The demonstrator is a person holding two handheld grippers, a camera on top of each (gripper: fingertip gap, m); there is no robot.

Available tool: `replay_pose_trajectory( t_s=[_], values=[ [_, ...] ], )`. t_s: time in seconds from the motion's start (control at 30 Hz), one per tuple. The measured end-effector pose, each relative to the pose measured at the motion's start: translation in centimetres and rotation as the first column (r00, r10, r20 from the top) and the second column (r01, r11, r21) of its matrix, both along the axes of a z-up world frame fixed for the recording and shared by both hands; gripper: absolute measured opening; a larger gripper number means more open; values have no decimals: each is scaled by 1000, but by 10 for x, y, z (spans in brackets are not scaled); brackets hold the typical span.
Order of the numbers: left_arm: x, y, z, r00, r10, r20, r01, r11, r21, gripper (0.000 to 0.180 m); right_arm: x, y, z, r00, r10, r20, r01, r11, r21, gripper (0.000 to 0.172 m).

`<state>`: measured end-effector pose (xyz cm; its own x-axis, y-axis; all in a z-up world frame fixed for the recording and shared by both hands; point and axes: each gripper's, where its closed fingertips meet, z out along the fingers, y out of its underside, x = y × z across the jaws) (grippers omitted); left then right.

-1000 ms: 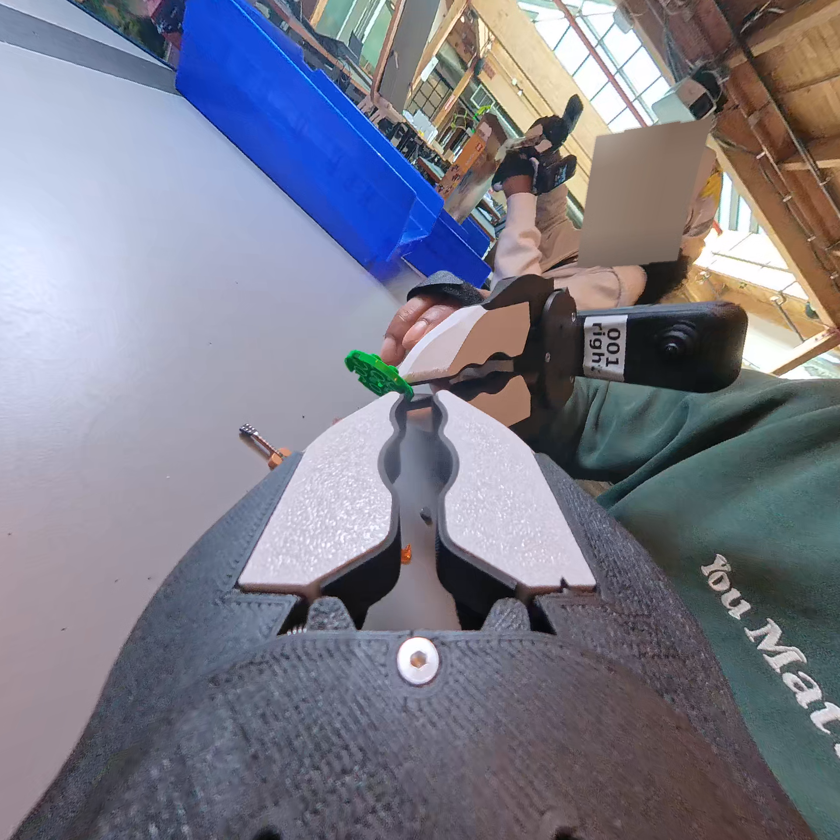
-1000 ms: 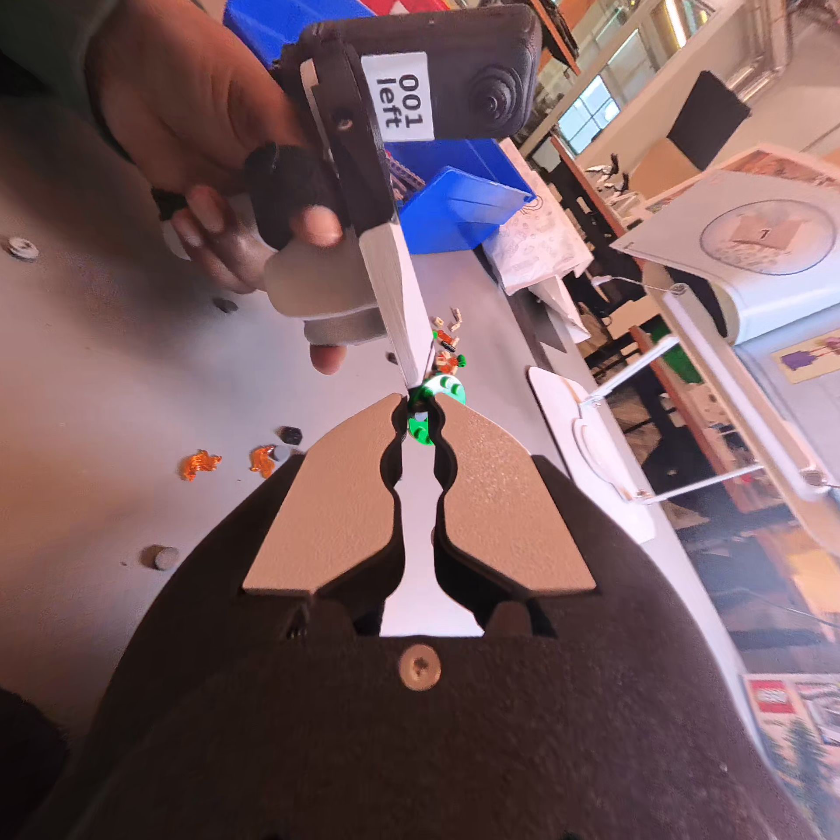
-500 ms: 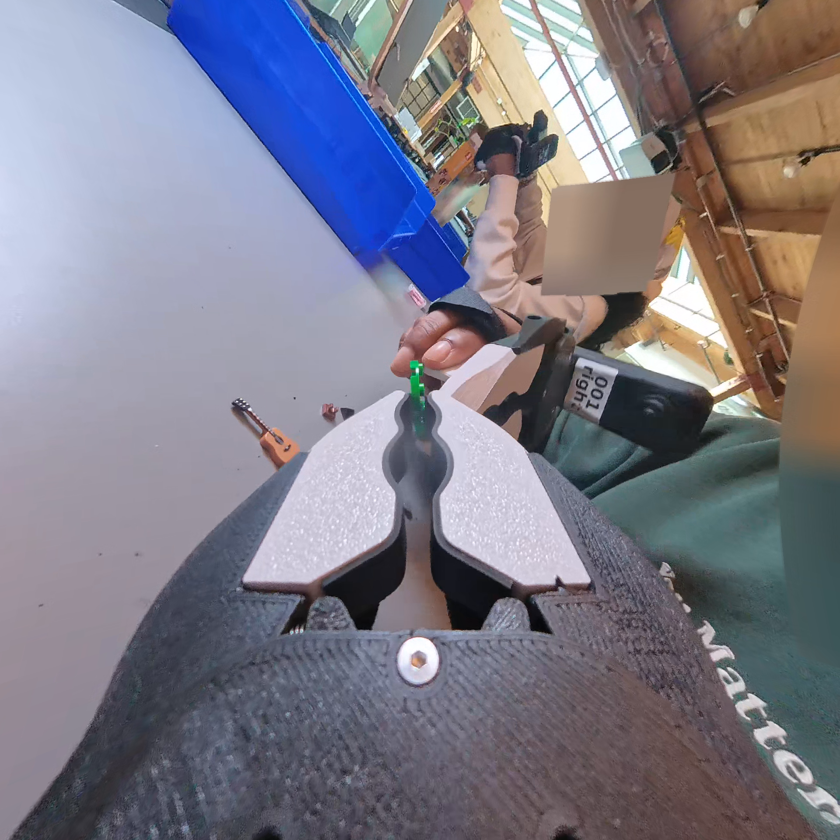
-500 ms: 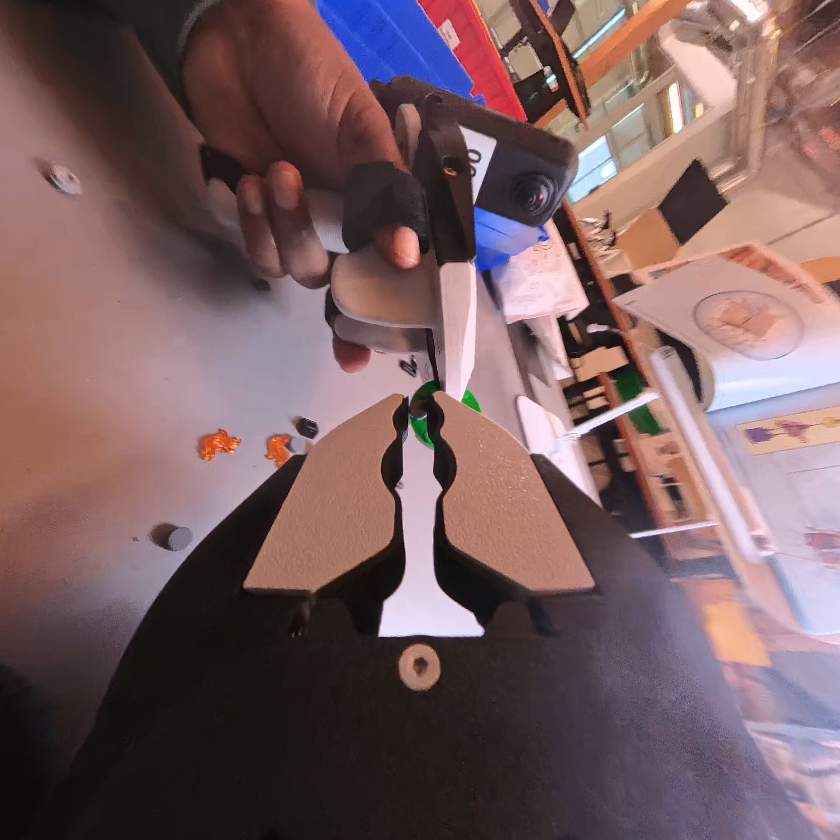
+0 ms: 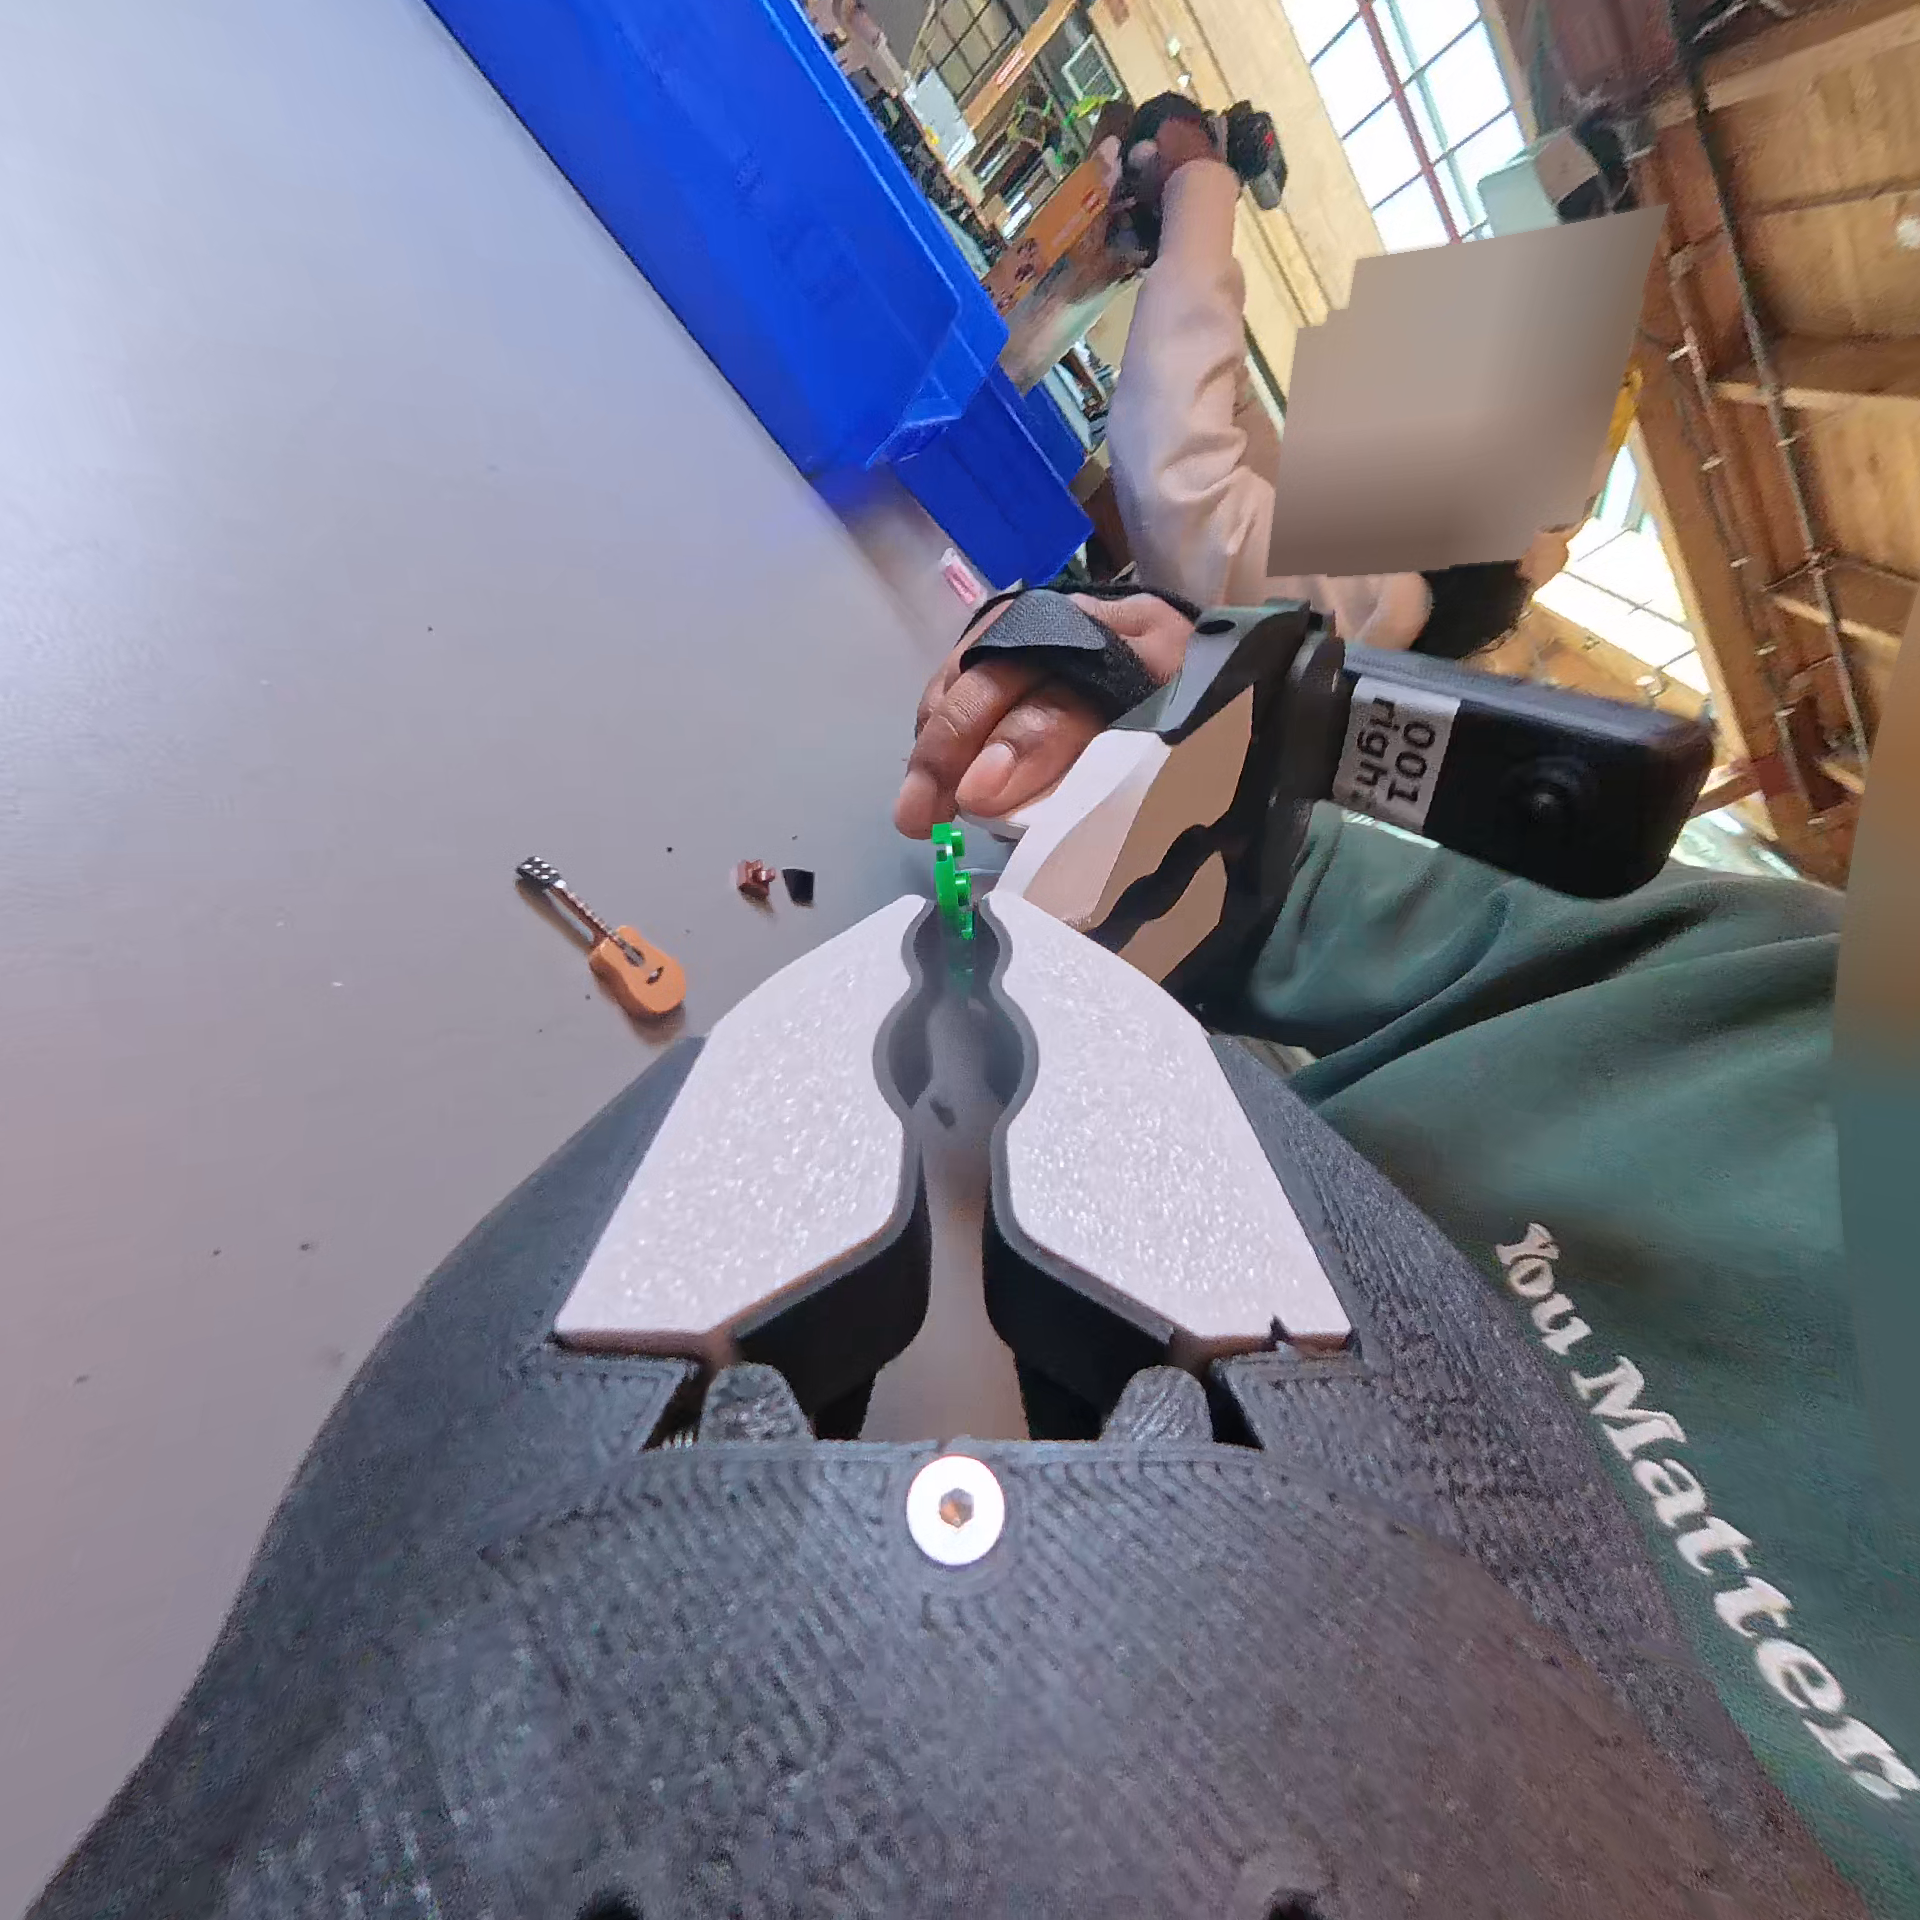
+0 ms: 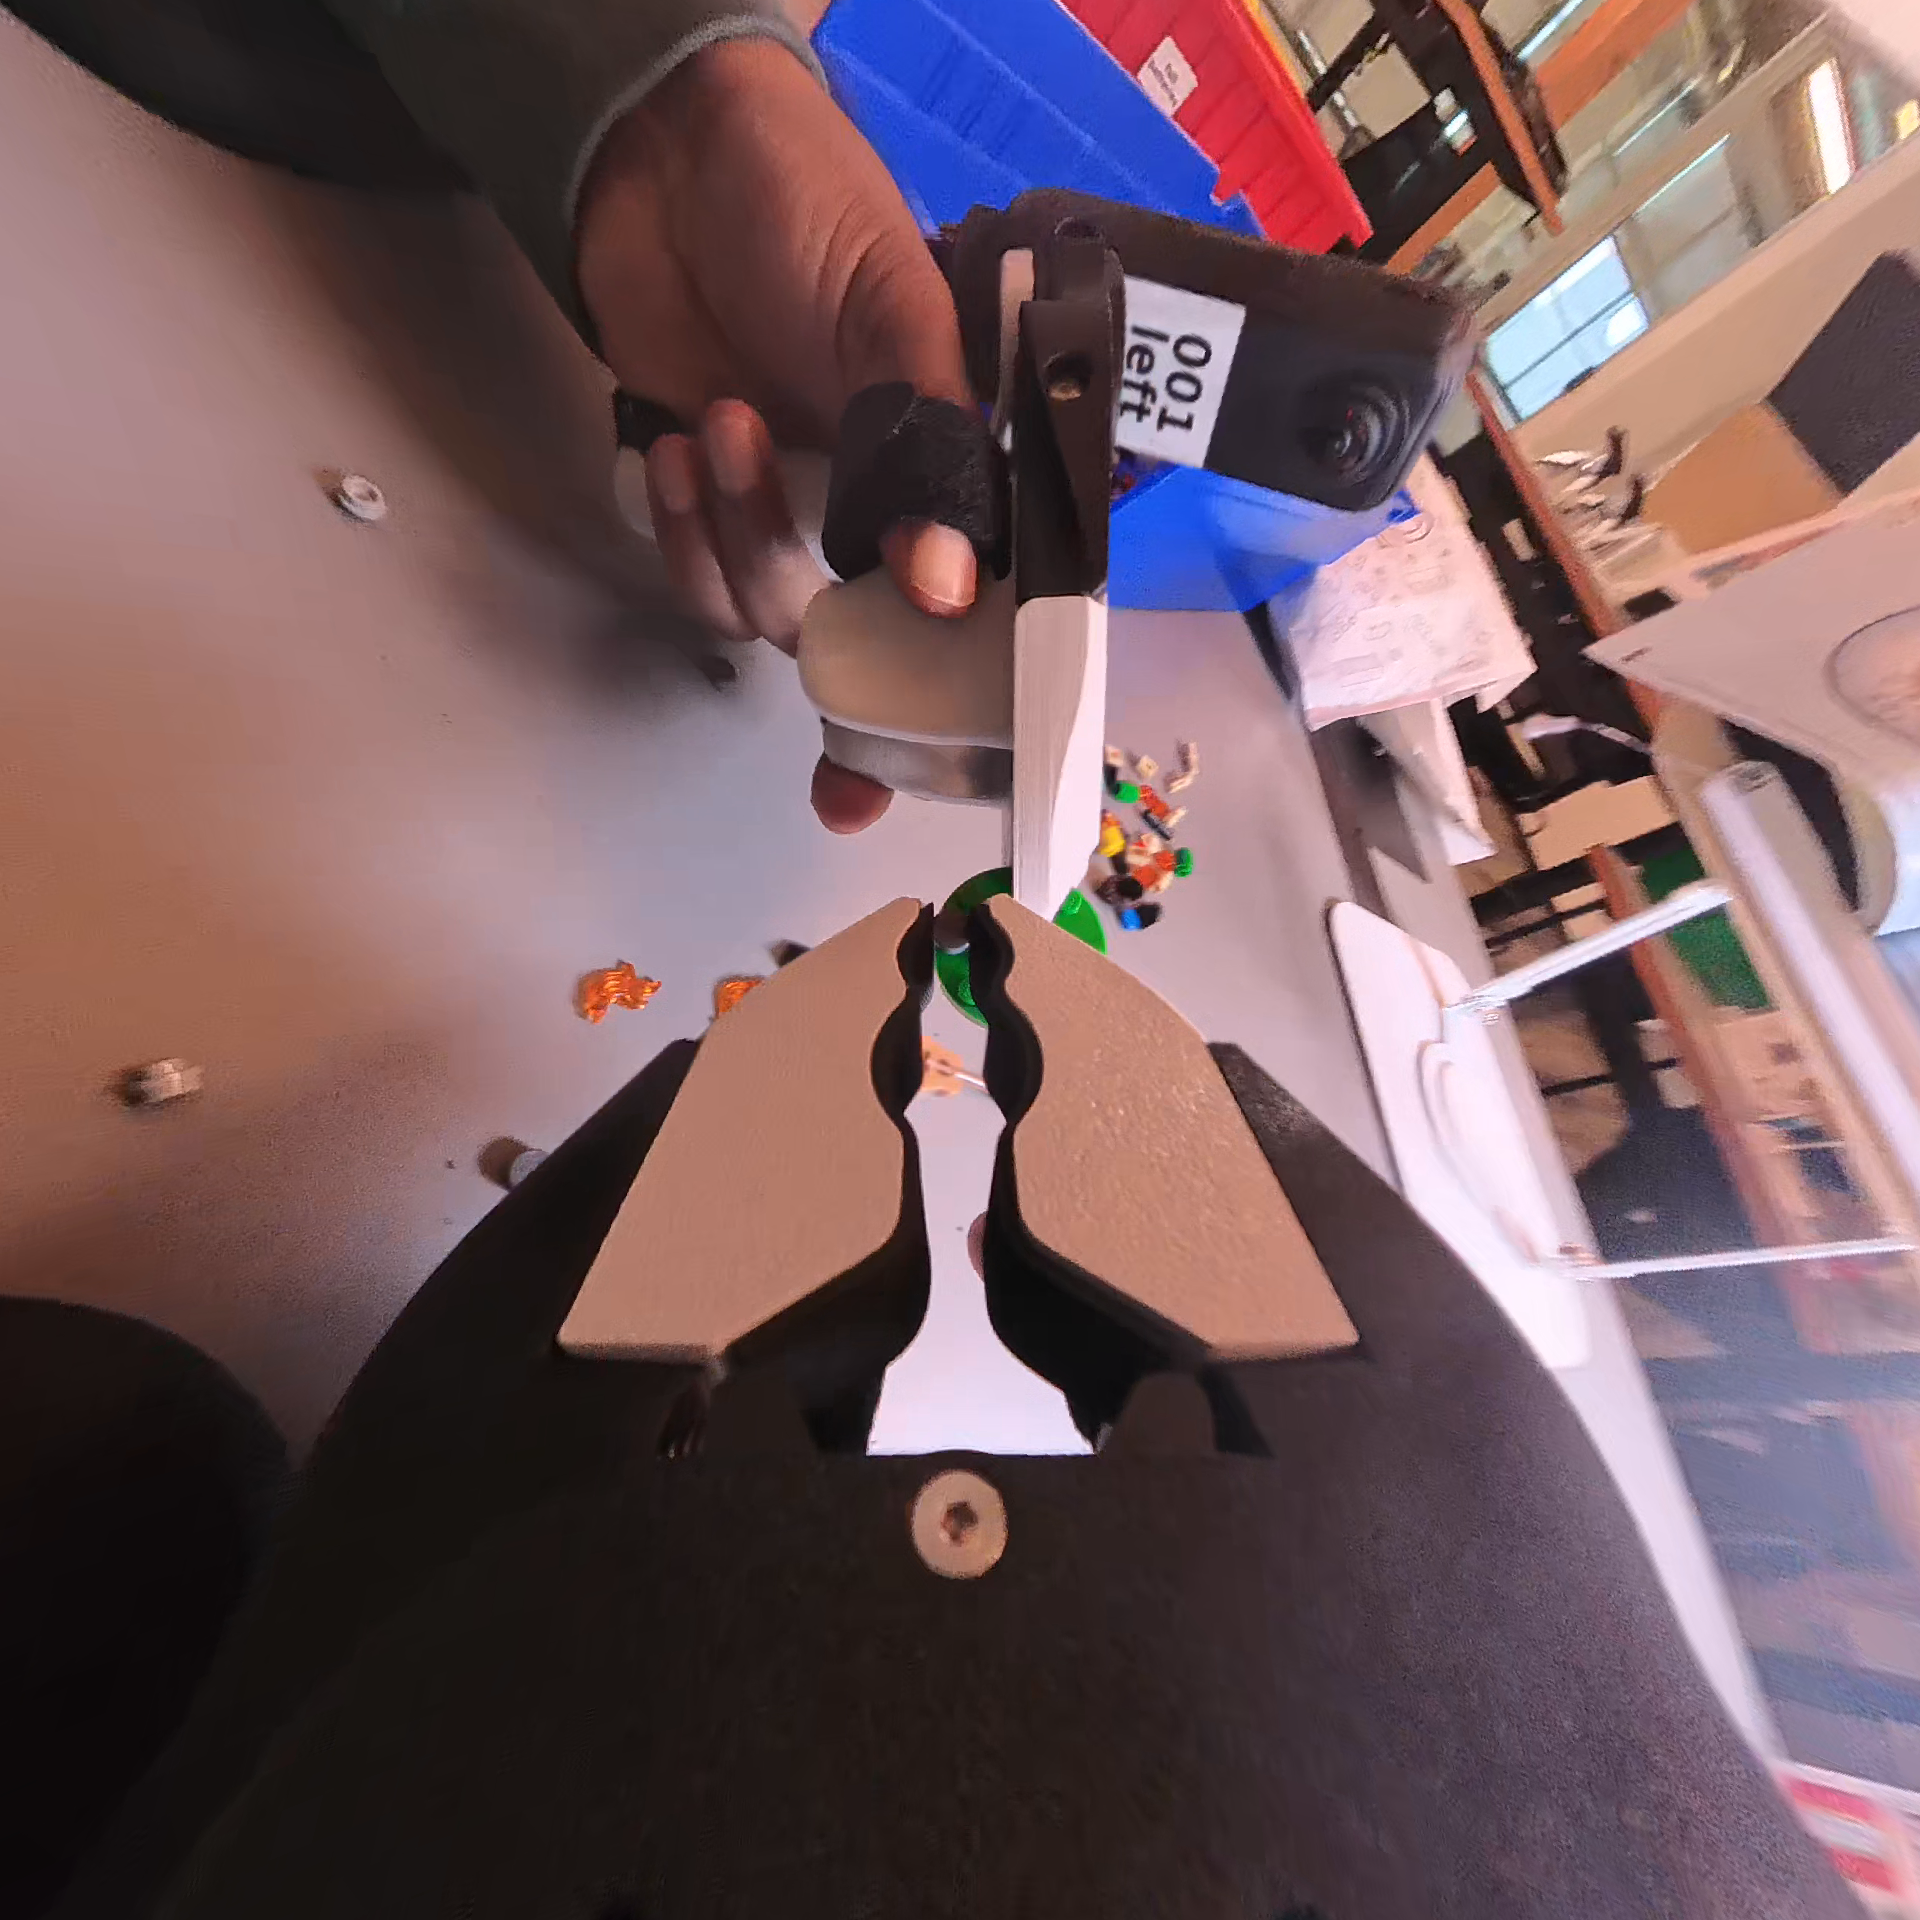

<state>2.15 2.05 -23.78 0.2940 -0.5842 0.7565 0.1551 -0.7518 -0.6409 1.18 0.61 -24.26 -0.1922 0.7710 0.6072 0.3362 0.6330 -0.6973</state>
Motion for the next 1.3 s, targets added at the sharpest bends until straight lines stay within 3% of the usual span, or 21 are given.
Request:
replay_pose_trajectory(
  t_s=[0.1, 0.2, 0.4, 0.5, 0.7, 0.8, 0.97, 1.17, 1.23, 1.3],
  values=[
    [-16, 16, -17, 980, 101, -172, -88, 993, 83, 5, 3, -11, 10, 997, 68, -39, -75, 977, -199, 6],
    [-23, 16, -13, 982, 109, -154, -97, 992, 84, 5, 6, -8, 22, 995, 70, -77, -84, 977, -194, 0],
    [-21, 17, -8, 976, 103, -190, -75, 986, 149, 5, 15, -4, -26, 979, 107, 176, -53, 956, -290, 1],
    [-21, 15, -12, 971, 102, -218, -66, 984, 167, 5, 16, 2, -31, 982, 105, 159, -40, 930, -366, 6],
    [-25, 16, -16, 965, 102, -243, -53, 979, 199, 5, 22, 24, 29, 990, 61, -129, -133, 718, -684, 14],
    [-24, 15, -13, 964, 97, -246, -44, 976, 215, 5, 32, 45, 54, 977, -14, -212, -145, 682, -717, 14],
    [-29, 15, -8, 943, 112, -314, -14, 955, 297, 5, 53, 73, 72, 974, -120, -192, -40, 743, -669, 14],
    [-41, 11, -1, 897, 128, -424, 70, 904, 421, 5, 71, 85, 46, 982, -187, -10, 151, 822, -549, 14],
    [-44, 8, 3, 857, 152, -492, 131, 860, 494, 5, 68, 76, 34, 986, -163, 27, 152, 835, -529, 14],
    [-59, 8, 11, 767, 227, -600, 207, 797, 567, 5, 67, 68, 18, 986, -140, 94, 168, 860, -482, 14]
  ],
)
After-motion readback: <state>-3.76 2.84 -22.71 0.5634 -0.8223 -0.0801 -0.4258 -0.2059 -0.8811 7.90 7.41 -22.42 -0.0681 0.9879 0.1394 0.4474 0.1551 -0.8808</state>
